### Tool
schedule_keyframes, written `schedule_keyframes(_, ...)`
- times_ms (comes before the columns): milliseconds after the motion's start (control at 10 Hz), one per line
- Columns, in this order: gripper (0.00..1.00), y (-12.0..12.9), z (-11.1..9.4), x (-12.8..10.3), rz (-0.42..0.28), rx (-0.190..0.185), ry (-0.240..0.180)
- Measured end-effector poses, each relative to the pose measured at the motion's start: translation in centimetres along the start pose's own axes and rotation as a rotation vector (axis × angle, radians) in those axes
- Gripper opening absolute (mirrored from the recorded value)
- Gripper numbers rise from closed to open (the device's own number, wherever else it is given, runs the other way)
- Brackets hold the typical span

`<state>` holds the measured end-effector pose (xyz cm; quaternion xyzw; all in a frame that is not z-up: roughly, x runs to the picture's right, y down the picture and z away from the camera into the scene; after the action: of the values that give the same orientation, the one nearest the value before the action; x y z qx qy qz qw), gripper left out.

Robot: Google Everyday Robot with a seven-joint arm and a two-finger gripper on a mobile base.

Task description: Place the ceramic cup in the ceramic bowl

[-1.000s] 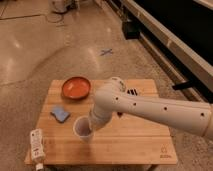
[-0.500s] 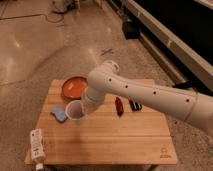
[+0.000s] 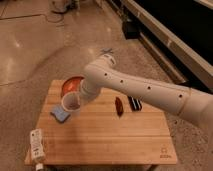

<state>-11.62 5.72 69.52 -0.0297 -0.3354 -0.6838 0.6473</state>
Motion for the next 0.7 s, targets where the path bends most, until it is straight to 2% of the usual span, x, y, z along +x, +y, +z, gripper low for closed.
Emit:
schedule_keyframes(500, 0.00, 0.2, -0.1, 0.2, 0.006, 0.001, 0.004)
schedule_keyframes(700, 0.00, 1.4, 0.0, 2.8, 0.034, -0.001, 0.046)
